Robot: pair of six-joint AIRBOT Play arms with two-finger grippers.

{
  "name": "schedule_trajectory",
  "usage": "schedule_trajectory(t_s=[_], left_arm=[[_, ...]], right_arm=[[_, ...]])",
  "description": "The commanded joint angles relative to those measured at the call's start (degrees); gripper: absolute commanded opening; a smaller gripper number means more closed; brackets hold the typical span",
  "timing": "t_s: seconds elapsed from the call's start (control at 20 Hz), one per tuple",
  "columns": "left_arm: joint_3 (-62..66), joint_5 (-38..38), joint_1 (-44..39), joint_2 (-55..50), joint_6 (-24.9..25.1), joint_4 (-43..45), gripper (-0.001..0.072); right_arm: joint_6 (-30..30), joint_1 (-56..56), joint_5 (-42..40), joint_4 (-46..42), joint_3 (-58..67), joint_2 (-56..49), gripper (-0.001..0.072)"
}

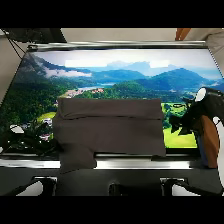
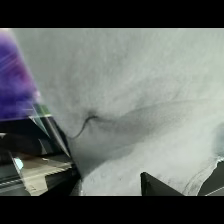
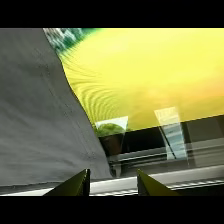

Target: Fold the shirts.

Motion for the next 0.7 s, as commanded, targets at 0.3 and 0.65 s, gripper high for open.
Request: schedule_trajectory(t_s=[0.3, 0.65], left_arm=[[-3.4, 2.5, 0.0, 0.1, 0.4, -0.9, 0.0059], [-3.3, 2.8, 0.0, 0.1, 0.4, -0.9, 0.0029]], right_arm=[[-0.4, 0.0, -3.8, -0.3, -13.3, 6.4, 0.0396], [-4.6, 0.0, -12.6, 4.5, -27.8, 9.7, 0.0442]])
